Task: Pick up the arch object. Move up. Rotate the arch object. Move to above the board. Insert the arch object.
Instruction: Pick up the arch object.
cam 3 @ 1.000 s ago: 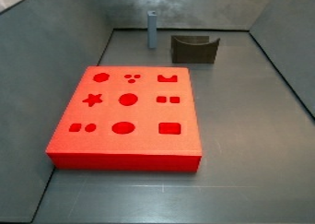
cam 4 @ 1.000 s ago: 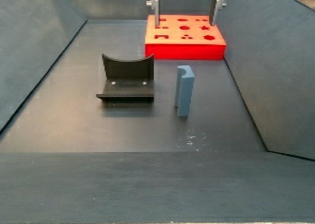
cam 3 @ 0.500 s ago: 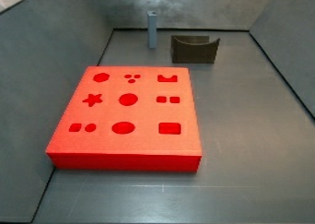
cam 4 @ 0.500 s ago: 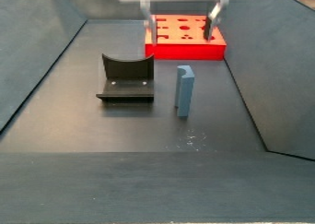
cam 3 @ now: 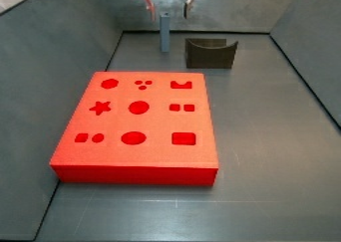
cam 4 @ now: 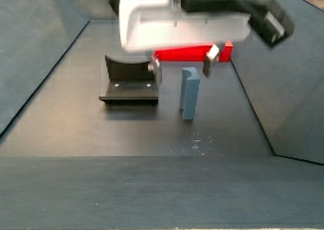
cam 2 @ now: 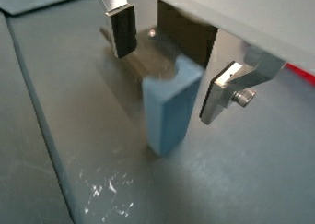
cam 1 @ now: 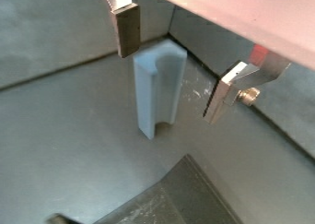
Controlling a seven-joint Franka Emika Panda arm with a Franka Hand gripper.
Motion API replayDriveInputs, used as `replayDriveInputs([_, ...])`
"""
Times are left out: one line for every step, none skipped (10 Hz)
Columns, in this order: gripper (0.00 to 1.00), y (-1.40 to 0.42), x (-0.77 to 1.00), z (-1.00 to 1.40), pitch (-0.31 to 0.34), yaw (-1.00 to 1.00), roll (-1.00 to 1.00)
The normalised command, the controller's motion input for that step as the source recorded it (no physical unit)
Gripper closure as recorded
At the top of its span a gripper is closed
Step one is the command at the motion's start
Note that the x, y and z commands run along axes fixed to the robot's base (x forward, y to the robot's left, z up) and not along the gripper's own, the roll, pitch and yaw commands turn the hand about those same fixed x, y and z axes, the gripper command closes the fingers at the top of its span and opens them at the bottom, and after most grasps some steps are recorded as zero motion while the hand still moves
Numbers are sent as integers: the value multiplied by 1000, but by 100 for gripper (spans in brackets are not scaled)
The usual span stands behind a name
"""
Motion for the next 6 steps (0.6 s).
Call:
replayDriveInputs([0, 86, 0, -511, 0, -143, -73])
replayDriveInputs([0, 103, 0, -309, 0, -123, -193])
replayDriveInputs([0, 29, 0, -123, -10, -26, -99])
replayDriveInputs([0, 0, -26, -9, -66, 0, -44])
replayDriveInputs([0, 26, 0, -11, -4, 0, -4])
replayDriveInputs([100, 0, 0, 0, 0, 0, 0])
